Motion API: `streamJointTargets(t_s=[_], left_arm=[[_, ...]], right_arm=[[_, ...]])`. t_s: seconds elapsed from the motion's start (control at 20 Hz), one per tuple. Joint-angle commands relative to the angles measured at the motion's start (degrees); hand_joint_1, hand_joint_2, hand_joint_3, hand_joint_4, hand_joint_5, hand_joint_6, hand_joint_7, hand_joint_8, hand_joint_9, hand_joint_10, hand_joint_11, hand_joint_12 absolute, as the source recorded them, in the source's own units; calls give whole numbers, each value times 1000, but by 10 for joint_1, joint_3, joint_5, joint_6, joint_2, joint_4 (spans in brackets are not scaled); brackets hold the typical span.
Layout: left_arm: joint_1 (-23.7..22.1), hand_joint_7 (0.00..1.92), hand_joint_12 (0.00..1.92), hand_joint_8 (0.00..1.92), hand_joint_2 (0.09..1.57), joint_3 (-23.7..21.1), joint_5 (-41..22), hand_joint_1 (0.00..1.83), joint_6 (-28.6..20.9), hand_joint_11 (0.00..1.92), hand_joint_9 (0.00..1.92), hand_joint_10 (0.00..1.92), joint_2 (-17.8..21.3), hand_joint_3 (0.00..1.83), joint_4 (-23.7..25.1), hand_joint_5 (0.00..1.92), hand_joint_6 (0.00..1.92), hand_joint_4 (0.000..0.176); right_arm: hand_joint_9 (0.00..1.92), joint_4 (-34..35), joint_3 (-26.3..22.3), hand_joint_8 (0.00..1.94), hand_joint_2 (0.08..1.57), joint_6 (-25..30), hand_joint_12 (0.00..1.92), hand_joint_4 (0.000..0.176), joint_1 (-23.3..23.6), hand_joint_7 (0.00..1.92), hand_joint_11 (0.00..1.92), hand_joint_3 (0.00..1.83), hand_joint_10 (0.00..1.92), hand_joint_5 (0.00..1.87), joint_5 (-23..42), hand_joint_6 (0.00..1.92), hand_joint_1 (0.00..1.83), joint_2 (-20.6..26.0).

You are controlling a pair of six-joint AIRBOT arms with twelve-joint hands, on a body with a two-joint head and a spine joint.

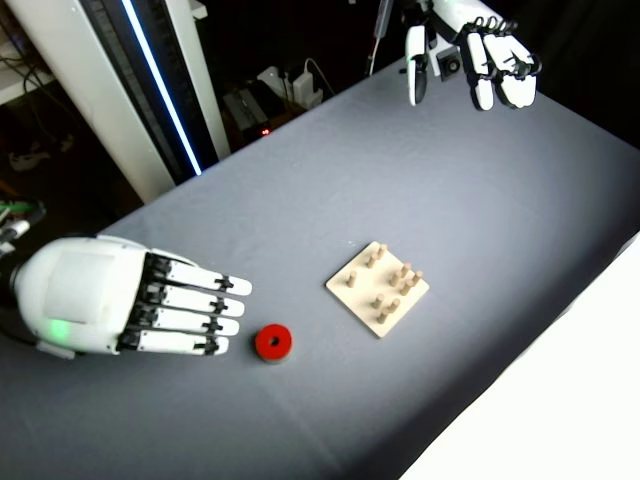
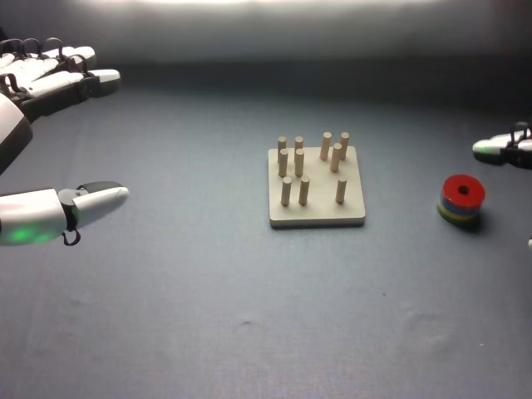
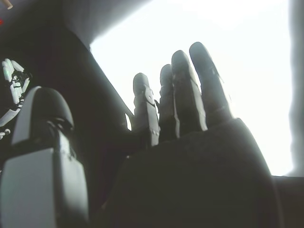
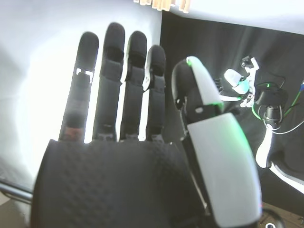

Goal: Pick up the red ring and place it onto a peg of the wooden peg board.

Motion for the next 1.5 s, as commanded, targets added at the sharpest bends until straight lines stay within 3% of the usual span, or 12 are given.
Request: streamJointTargets(t_s=[0.0, 0.3, 0.45, 0.5, 0.65, 0.7, 0.8, 1.1, 1.25, 1.3, 1.35, 1.45], left_arm=[[-6, 181, 643, 1, 1036, 5, -70, 622, -3, 0, 141, 21, -2, 6, -1, 408, 5, 0], [-6, 180, 614, 0, 1038, 6, -70, 620, -4, 0, 138, 0, -4, 1, -1, 410, 0, 0], [-6, 186, 637, 0, 1035, 6, -69, 640, -5, 0, 143, 1, -5, 0, -1, 403, 0, 0], [-6, 200, 642, 5, 1032, 6, -69, 655, -6, 0, 156, 6, -5, 0, -1, 419, 6, 0], [-6, 194, 587, 1, 1030, 6, -70, 667, -6, 0, 135, 4, -6, 0, 0, 414, 2, 0], [-6, 197, 596, 1, 1023, 7, -70, 665, -6, 0, 141, 5, -6, 0, 1, 419, 1, 0], [-6, 171, 545, 2, 1035, 7, -70, 658, -6, 0, 119, 2, -7, 2, 1, 395, 1, 8], [-6, 188, 665, 1, 1057, 9, -69, 652, -9, 0, 153, 5, -11, 3, 2, 413, 2, 0], [-6, 199, 662, 1, 1057, 10, -70, 668, -10, 0, 158, 2, -11, 1, 4, 419, 0, 0], [-6, 210, 683, 2, 1057, 10, -70, 648, -12, 0, 171, 4, -11, 0, 5, 424, 1, 0], [-6, 207, 691, 0, 1065, 10, -72, 631, -13, 0, 177, 6, -10, 3, 6, 421, 0, 0], [-6, 217, 721, 3, 1064, 10, -75, 607, -14, 0, 190, 7, -10, 2, 6, 432, 2, 0]], right_arm=[[354, 17, 3, 1, 1157, 3, 653, 41, 6, 338, 178, 3, 11, 306, 66, 2, 929, 1], [340, 12, 12, 0, 1146, 3, 448, 62, 27, 322, 217, 0, 0, 303, 58, 0, 1011, -4], [338, -38, 45, 0, 1100, 4, 883, 34, 100, 320, 20, 0, 0, 326, -30, 1, 1090, -27], [365, -66, 66, 3, 1045, 4, 957, 60, 136, 365, 1, 0, 4, 361, -86, 2, 1037, -44], [432, -104, 93, 1, 979, 5, 954, 61, 176, 404, 81, 0, 7, 395, -159, 1, 1024, -68], [450, -119, 102, 4, 971, 5, 801, 79, 188, 389, 146, 0, 4, 387, -186, 3, 998, -75], [469, -141, 113, 12, 957, 5, 772, 50, 199, 408, 180, 0, 8, 397, -225, 7, 996, -84], [522, -170, 128, 2, 966, 5, 963, 47, 213, 484, 198, 1, 11, 458, -273, 9, 1034, -98], [541, -178, 134, 4, 1008, 5, 953, 77, 220, 509, 239, 6, 7, 516, -284, 8, 1054, -107], [613, -180, 136, 5, 1015, 5, 996, 31, 222, 550, 317, 2, 17, 564, -287, 6, 1084, -111], [678, -182, 140, 3, 1028, 5, 1087, 32, 223, 577, 333, 1, 26, 603, -291, 4, 1092, -115], [802, -182, 143, 9, 1031, 5, 1167, 0, 224, 655, 431, 0, 54, 669, -294, 7, 1111, -117]])
